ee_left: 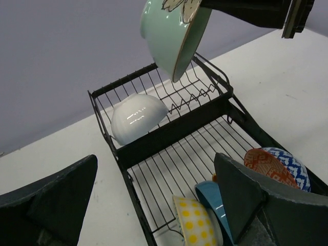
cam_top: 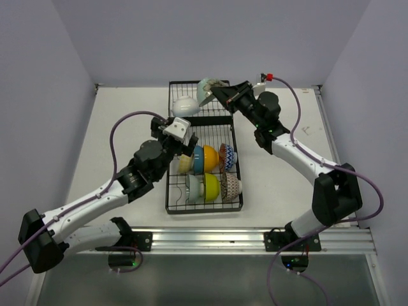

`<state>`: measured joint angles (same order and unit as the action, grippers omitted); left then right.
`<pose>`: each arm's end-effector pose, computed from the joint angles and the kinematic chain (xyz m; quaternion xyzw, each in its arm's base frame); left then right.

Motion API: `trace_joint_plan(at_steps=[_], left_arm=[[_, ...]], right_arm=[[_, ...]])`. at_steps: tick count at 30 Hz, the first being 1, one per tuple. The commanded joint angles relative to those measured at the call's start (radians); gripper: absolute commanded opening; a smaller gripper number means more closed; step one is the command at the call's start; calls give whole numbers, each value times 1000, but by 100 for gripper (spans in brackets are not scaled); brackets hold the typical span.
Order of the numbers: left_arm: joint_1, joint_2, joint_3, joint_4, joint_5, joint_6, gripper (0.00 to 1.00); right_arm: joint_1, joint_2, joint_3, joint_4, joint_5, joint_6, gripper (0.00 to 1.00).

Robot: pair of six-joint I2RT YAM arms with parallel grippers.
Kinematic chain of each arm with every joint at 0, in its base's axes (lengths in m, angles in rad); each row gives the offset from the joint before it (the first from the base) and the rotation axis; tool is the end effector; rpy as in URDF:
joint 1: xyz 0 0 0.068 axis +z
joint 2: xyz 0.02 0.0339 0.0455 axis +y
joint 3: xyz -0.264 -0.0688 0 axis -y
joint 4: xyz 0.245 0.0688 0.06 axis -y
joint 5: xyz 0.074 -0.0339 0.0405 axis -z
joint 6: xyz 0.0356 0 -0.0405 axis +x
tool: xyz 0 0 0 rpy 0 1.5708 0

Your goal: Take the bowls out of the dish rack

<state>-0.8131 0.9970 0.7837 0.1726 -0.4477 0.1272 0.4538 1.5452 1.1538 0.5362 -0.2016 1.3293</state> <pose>0.1726 -0.1600 0.3377 0.1816 0.6967 -0.0763 0.6898 0.3297 0.1688 0.3551 0.2069 0.6217 0.6269 0.4216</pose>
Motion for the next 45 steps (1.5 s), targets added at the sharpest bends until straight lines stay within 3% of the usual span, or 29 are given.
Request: trace_joint_plan(at_steps=[1,5,19,30,33,37,41,45], left_arm=[[-55,49,32,232,-130,110,100],[-124,126,35,385,-200,183,100],[-144,279,40,770,-347,305,93],[-144,256,23,801,-273,239,84],[-144,267,22,800,-279,245,78],[-144,298,22,843,-304,301,58],[-144,316,26,866,-312,338,45],[-144,327,40,880,-333,357,38]], right_arm=[[11,-91,3,97,-25,93,0],[17,-131,-12,111,-41,137,0],[36,-290,-94,73,-85,183,0],[66,-292,-135,84,-96,200,0],[75,-286,-138,102,-98,217,0],[95,-289,-123,73,-93,194,0],[108,-290,-118,58,-94,191,0],[109,-295,-128,50,-94,195,0]])
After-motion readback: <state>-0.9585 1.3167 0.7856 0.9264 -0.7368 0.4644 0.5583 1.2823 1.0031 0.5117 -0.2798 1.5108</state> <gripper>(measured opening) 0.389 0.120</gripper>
